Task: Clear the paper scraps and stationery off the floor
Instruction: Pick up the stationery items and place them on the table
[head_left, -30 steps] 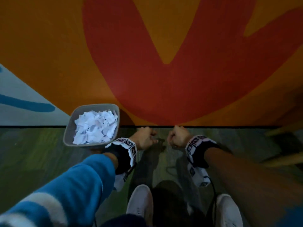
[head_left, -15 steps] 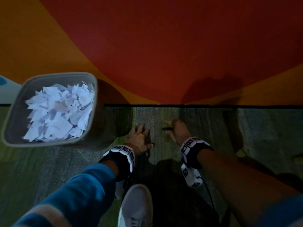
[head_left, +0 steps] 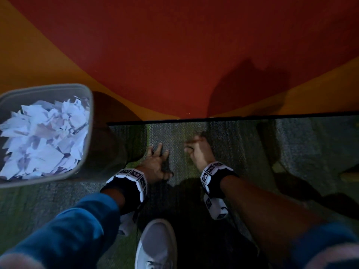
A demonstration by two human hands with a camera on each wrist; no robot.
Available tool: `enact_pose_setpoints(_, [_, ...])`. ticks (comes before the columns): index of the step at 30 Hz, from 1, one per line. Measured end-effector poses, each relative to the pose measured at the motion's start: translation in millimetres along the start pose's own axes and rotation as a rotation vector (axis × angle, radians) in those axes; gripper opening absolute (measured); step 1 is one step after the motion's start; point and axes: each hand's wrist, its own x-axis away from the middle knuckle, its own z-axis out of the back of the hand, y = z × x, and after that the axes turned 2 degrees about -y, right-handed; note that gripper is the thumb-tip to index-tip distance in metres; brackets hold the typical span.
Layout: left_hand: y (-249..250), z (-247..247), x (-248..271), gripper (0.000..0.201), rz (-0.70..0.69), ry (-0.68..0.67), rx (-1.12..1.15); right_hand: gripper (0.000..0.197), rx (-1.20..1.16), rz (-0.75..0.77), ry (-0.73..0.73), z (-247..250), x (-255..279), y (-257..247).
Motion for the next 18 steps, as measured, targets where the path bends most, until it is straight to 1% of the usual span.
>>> enact_pose_setpoints(2, [-1.7, 3.4, -0.7, 0.099, -0.008, -0.029, 0.033, 0.020, -0.006, -0.076, -0.003, 1.3, -2.1, -5.2])
enact_pose_setpoints(3, [-2.7, 4.7, -0.5, 0.098, -0.009, -0.039, 0.042, 0.020, 0.006, -0.091, -0.001, 1.5, -2.6, -7.3])
enact_pose_setpoints(5, [-2.2, 6.7, 1.4, 0.097, -0.005, -0.043, 0.053, 0.017, 0.005, -0.055, -0.019, 2.8, -4.7, -9.8])
enact_pose_setpoints(7, [-0.2, 7.9, 2.8, 0.094, -0.003, -0.043, 0.042, 0.019, 0.025, -0.003, -0.034, 2.8, -3.5, -12.5])
enact_pose_setpoints(9, [1.6, 8.7, 3.5, 0.092, -0.002, -0.045, 0.018, 0.022, -0.006, -0.028, -0.025, 3.6, -3.6, -11.9])
enact_pose_setpoints(12, [-1.0, 9.8, 3.5, 0.090, 0.007, -0.057, 0.003, 0.024, -0.010, -0.057, -0.115, 5.2, -4.3, -12.5])
enact_pose_setpoints(14, [-0.3, 11.3, 4.9, 0.088, 0.000, -0.059, 0.006, 0.020, -0.012, -0.115, -0.143, 12.3, -4.2, -14.2])
enact_pose_setpoints(16, [1.5, 11.8, 7.6, 0.086, 0.002, -0.052, -0.008, 0.014, -0.101, -0.235, -0.134, 19.8, -3.4, -18.2])
enact_pose_setpoints(18, [6.7, 13.1, 8.4, 0.085, 0.010, -0.034, -0.045, 0.025, -0.194, -0.294, -0.128, 38.2, -1.9, -23.0])
